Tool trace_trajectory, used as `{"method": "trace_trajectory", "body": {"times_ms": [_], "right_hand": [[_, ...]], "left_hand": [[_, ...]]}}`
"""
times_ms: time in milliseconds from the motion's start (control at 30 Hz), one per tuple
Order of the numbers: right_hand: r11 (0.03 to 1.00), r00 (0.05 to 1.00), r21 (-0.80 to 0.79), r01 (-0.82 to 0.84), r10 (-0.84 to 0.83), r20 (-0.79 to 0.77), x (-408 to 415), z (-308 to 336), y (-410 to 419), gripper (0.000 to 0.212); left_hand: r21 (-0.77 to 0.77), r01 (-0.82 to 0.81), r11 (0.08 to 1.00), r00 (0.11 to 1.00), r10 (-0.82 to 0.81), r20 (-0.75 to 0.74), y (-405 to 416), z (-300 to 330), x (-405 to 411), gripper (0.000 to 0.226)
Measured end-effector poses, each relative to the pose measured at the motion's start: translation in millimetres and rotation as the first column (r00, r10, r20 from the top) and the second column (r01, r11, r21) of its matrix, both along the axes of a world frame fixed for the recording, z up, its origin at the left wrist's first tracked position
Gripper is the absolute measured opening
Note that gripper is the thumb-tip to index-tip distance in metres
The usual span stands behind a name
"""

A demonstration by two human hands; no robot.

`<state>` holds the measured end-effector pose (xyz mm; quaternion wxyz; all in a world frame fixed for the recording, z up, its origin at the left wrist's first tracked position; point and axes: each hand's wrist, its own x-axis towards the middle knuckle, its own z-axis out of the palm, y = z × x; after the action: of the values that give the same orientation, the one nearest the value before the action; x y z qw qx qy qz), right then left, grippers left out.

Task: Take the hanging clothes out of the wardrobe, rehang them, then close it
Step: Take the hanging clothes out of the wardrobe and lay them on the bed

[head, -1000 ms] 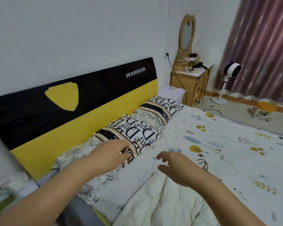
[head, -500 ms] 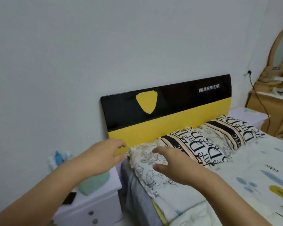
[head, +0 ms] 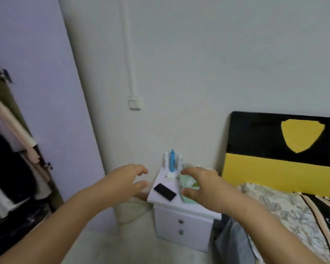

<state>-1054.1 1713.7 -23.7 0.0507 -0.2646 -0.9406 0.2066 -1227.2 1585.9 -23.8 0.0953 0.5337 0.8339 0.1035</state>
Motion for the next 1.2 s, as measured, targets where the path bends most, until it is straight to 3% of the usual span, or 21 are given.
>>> {"method": "trace_trajectory", "body": {"times_ms": [367,700,867,1200], "right_hand": [[0.926,0.926,-0.030,-0.376,0.377,0.024,-160.5,6.0,-88.8,0.052],[0.866,0.864,-0.017,-0.500,0.497,-0.077,-312.5,14.7,-180.6,0.050],[0.836,0.832,-0.040,-0.547,0.538,-0.134,-373.6,18.8,-212.6,0.039],[0.722,0.710,-0.029,-0.692,0.672,-0.212,-520.8,21.9,-239.6,0.044]], "left_hand": [[0.055,-0.379,0.924,0.925,0.377,0.042,-145.9,0.0,-105.0,0.043],[0.134,-0.562,0.816,0.827,0.556,0.083,-249.1,13.4,-224.4,0.043],[0.185,-0.658,0.730,0.753,0.635,0.172,-279.7,14.0,-278.9,0.042],[0.316,-0.798,0.513,0.597,0.743,0.302,-307.2,15.6,-383.3,0.039]]}}
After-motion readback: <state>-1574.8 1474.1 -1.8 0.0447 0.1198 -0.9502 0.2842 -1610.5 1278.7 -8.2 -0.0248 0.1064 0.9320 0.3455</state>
